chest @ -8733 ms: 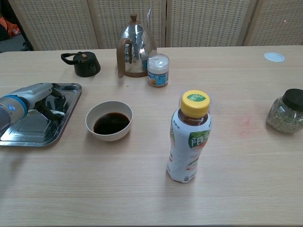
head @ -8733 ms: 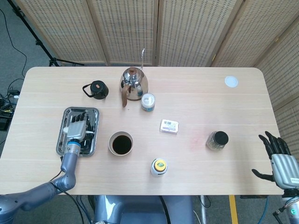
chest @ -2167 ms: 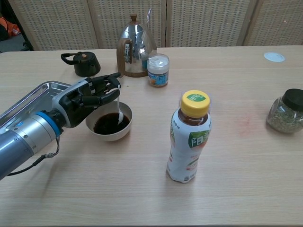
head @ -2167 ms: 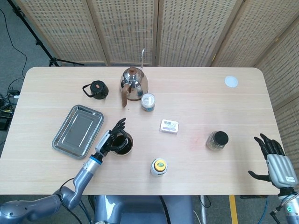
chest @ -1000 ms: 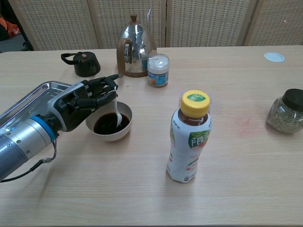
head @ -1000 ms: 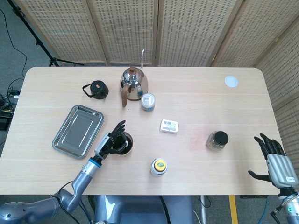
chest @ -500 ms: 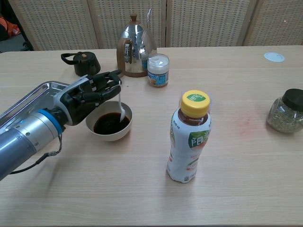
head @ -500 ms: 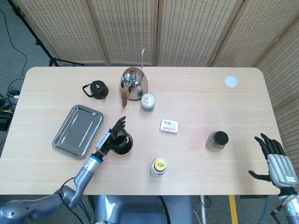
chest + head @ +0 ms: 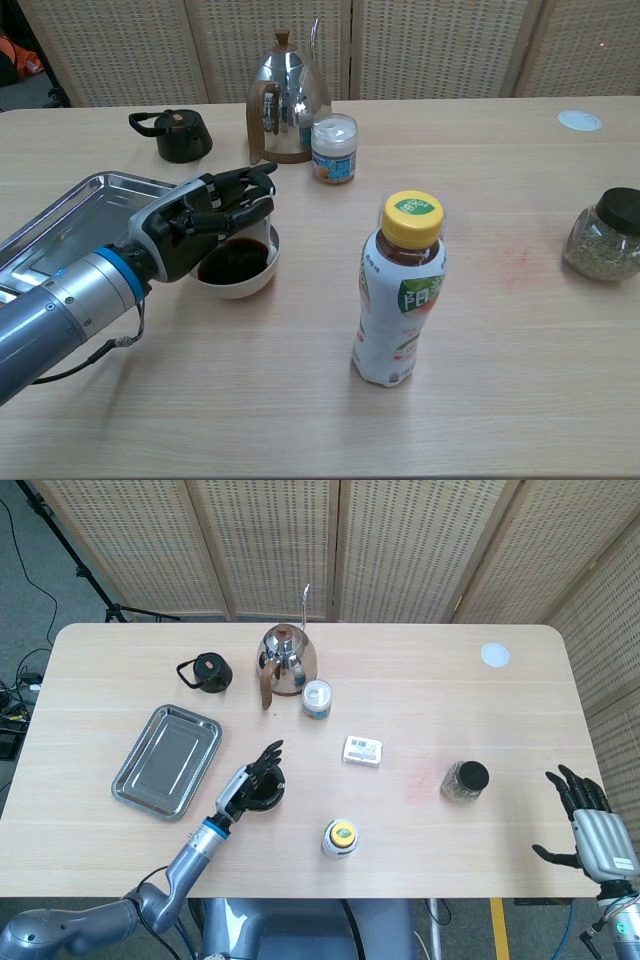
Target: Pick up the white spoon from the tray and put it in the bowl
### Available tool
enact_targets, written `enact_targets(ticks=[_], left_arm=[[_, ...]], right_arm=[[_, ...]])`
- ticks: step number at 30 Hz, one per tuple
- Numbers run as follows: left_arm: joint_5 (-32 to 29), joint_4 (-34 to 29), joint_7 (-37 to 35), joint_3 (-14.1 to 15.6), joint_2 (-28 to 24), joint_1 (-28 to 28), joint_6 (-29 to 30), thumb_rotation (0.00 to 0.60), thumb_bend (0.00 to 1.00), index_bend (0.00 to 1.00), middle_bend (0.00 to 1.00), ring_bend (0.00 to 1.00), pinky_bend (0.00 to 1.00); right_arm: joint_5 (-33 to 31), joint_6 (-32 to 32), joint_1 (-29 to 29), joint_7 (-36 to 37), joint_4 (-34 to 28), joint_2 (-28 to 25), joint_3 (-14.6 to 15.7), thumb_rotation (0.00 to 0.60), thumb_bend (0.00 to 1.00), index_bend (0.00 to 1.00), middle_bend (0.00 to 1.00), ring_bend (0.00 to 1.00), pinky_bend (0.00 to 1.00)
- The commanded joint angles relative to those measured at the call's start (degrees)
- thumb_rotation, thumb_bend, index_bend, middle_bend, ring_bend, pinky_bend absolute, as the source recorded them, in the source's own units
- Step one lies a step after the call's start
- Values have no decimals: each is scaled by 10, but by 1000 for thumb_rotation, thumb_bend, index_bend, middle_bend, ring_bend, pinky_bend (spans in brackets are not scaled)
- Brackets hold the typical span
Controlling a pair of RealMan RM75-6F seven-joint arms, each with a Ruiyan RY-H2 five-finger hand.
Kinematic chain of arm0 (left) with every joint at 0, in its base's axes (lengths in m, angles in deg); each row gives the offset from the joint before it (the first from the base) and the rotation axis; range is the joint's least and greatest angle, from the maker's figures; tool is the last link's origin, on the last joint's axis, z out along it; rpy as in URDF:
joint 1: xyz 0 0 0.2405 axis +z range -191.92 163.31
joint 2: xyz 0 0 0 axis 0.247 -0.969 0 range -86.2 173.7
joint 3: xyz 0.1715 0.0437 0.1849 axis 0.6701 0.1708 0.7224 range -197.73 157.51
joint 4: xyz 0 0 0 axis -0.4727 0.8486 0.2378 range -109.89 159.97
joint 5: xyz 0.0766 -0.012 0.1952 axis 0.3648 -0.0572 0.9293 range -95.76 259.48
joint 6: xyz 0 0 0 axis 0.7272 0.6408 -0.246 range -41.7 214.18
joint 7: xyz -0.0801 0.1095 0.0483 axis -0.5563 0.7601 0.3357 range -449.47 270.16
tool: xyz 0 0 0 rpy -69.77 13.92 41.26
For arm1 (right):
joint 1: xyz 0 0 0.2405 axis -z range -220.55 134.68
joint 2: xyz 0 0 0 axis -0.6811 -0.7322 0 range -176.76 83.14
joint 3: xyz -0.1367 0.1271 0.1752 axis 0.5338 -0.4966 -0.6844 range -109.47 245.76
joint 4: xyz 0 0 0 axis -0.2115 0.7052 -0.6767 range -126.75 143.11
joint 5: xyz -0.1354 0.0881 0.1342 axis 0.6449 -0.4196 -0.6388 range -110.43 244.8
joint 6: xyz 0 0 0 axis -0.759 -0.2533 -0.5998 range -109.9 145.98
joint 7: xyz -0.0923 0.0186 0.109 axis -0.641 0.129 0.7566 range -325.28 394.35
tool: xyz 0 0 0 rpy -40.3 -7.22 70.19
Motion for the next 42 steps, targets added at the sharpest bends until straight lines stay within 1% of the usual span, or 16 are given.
enact_targets(ticks=[1, 8, 13, 18, 26, 34, 35, 37, 39, 42], left_arm=[[3, -5, -10, 5, -5, 5, 4, 600, 498, 676, 0, 0, 0], [6, -3, -15, 10, -14, 12, 12, 600, 511, 677, 0, 0, 0], [-5, 9, -20, 4, -21, 16, 8, 600, 510, 677, 0, 0, 0], [-10, 23, -20, -4, -17, 12, 1, 600, 510, 676, 0, 0, 0], [-5, 15, -1, -10, -13, 0, 0, 600, 492, 677, 0, 0, 0], [-6, 20, 22, -8, -5, -1, -3, 600, 490, 677, 0, 0, 0], [-4, 19, 22, -7, -6, -1, -2, 600, 495, 665, 0, 0, 0], [3, 18, 23, -1, -10, -1, 1, 600, 504, 586, 0, 0, 0], [9, 15, 22, 3, -16, -2, 2, 600, 494, 422, 0, 0, 0], [15, 9, 26, 8, -23, -2, 8, 600, 449, 273, 0, 0, 0]], right_arm=[[1, 1, 0, -1, 0, 0, 1, 600, 0, 37, 0, 0, 0], [1, 0, 0, -4, 0, 2, 1, 600, 0, 37, 0, 0, 0], [1, 0, 0, -4, 0, 2, 2, 600, 0, 37, 0, 0, 0], [1, -1, 0, -4, 1, 3, 1, 600, 0, 37, 0, 0, 0], [-2, -2, 0, -2, 2, 3, 1, 600, 0, 37, 0, 0, 0], [0, 1, 0, 3, 1, 0, 0, 600, 0, 37, 0, 0, 0], [0, 1, 1, 3, 1, -1, 0, 600, 0, 37, 0, 0, 0], [1, 1, 0, 3, 1, 0, 0, 600, 0, 37, 0, 0, 0], [1, 1, 0, 2, 1, 0, 1, 600, 0, 37, 0, 0, 0], [3, 2, 1, 1, 1, 1, 1, 600, 0, 37, 0, 0, 0]])
